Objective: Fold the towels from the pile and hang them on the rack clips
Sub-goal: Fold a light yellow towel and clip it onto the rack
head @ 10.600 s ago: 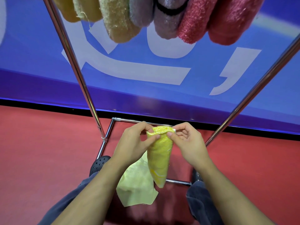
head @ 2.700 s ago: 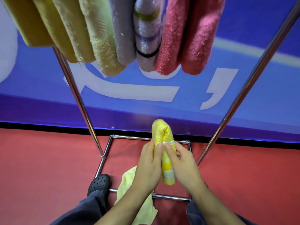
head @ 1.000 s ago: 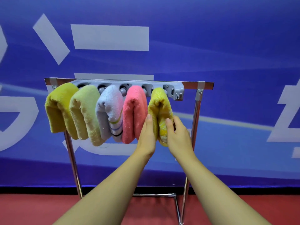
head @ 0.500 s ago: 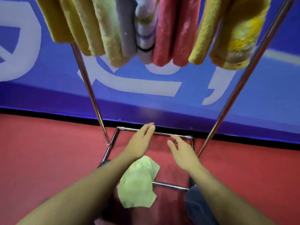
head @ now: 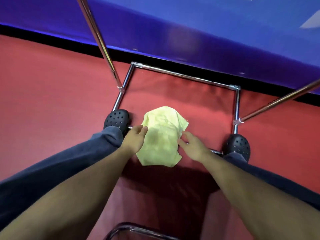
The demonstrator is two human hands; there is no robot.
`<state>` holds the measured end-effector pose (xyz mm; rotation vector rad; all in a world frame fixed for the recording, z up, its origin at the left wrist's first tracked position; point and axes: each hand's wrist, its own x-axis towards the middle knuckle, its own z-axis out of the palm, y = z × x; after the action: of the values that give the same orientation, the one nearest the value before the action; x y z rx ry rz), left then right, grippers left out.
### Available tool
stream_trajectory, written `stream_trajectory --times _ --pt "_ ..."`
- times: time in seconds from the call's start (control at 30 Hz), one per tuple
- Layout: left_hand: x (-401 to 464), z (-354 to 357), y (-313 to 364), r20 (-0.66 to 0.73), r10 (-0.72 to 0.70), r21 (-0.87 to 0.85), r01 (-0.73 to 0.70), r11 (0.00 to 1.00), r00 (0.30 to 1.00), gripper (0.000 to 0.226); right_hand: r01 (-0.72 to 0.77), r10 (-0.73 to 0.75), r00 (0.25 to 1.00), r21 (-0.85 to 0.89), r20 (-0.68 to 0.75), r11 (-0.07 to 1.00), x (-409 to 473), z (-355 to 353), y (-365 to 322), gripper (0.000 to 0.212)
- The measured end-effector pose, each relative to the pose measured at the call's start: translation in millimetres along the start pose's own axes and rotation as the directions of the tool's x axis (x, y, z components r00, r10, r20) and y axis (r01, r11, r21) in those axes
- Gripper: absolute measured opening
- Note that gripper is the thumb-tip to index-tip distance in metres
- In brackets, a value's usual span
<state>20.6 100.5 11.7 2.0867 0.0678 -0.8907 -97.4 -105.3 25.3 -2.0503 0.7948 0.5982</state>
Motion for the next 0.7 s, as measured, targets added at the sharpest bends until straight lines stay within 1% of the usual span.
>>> stream_trajectory --times 0.07,0.13,0.2,0.37,0.4,0.43,0.5,0.53,0.6,0.63,0.67,0.7 --pt "20.5 0.1 -23.3 -0.004 -0.043 0.006 0.043 0.999 0.999 0.052 -0.04 0.04 0.999 0.023 0.017 0.999 21.7 7.2 0.0 0.049" --pt "38.4 -1.1 -42.1 -0.027 -0.073 0.007 0.073 0.997 0.997 0.045 -0.087 0.085 0.996 0.084 0.02 0.993 42.0 14.9 -0.2 0.044" --pt "53.5 -0.7 -54.7 -0.042 -0.105 0.007 0.105 0.994 0.994 0.04 -0.147 0.148 0.989 0.171 0.004 0.974 62.0 22.9 1.2 0.046" --pt "93.0 14.4 -65.2 -0.055 -0.138 0.023 0.139 0.99 0.989 0.045 -0.248 0.257 0.966 0.343 0.02 0.906 103.4 47.8 15.0 0.057" --pt "100.2 18.8 -68.9 -0.069 -0.15 0.027 0.152 0.988 0.986 0.046 -0.259 0.272 0.962 0.371 0.016 0.892 109.0 50.9 16.1 0.055" --pt "106.3 23.6 -73.1 -0.094 -0.167 0.019 0.17 0.985 0.981 0.049 -0.262 0.285 0.958 0.415 0.007 0.871 113.7 54.3 18.0 0.048" --pt "112.7 32.7 -76.7 -0.152 -0.201 -0.009 0.202 0.979 0.968 0.051 -0.266 0.314 0.949 0.499 -0.013 0.825 117.5 59.9 19.1 0.021" --pt "114.3 37.4 -78.5 -0.157 -0.229 -0.027 0.228 0.973 0.961 0.049 -0.276 0.34 0.94 0.532 -0.023 0.801 117.6 61.6 19.4 0.019" --pt "112.3 47.3 -75.5 -0.103 -0.317 -0.111 0.306 0.946 0.943 0.04 -0.296 0.389 0.921 0.632 -0.009 0.716 117.0 63.5 22.5 0.026" --pt "109.5 50.2 -71.3 -0.055 -0.347 -0.166 0.334 0.928 0.936 0.038 -0.292 0.388 0.921 0.682 0.013 0.67 114.6 63.1 23.5 0.022" --pt "105.7 51.8 -66.2 -0.01 -0.351 -0.217 0.341 0.915 0.936 0.035 -0.291 0.367 0.928 0.724 0.056 0.625 109.9 61.3 23.3 0.015" --pt "102.2 51.9 -61.0 0.021 -0.334 -0.265 0.327 0.907 0.942 0.031 -0.295 0.336 0.935 0.766 0.11 0.571 104.1 57.7 22.3 0.014"
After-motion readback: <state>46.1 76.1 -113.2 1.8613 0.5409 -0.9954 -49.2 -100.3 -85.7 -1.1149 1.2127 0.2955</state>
